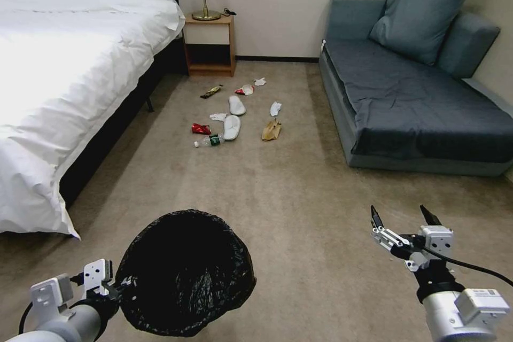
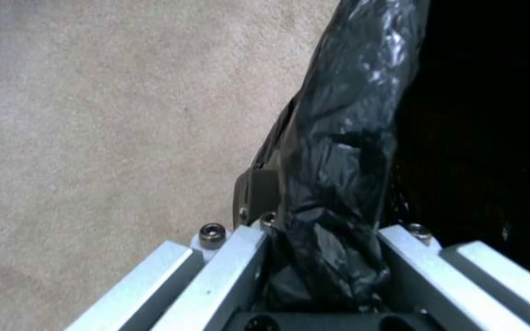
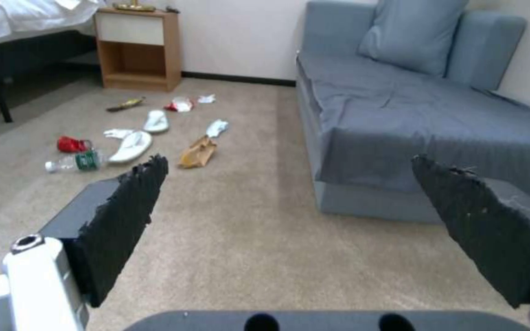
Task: Pick up the trash bin, then pick up the garbage on the floor and place it into the trash bin.
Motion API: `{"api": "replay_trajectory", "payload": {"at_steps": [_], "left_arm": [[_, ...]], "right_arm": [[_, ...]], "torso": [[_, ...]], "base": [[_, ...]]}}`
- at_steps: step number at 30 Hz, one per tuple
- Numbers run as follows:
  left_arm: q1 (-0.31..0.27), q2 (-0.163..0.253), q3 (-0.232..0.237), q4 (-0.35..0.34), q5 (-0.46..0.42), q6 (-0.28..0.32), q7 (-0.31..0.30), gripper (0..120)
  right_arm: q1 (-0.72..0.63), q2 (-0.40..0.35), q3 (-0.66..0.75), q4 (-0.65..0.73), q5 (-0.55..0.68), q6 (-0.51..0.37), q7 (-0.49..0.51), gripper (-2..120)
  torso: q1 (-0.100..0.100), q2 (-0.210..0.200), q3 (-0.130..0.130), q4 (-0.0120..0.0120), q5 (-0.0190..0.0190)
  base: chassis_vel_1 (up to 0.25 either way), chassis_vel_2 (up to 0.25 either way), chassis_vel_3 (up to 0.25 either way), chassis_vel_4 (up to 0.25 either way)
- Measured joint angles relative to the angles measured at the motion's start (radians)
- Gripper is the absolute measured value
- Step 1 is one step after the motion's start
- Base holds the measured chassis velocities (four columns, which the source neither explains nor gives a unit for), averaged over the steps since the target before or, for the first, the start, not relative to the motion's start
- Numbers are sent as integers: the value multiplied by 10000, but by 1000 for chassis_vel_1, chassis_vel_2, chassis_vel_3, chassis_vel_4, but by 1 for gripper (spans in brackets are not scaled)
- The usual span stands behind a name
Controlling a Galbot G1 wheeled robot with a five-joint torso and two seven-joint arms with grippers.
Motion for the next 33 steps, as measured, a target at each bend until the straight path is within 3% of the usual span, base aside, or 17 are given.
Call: {"api": "replay_trajectory", "payload": {"at_steps": [23, 33], "left_arm": [[-87, -13, 99, 0, -102, 0, -3, 0], [-166, 22, -40, 0, -767, 0, -468, 0]], "right_arm": [[9, 23, -54, -174, -42, 53, -74, 100], [51, 14, -82, -367, 14, 51, -199, 100]], "torso": [[-1, 0, 0, 0, 0], [-3, 0, 0, 0, 0]], "base": [[-62, 63, 67, -67], [-60, 60, 55, -51]]}}
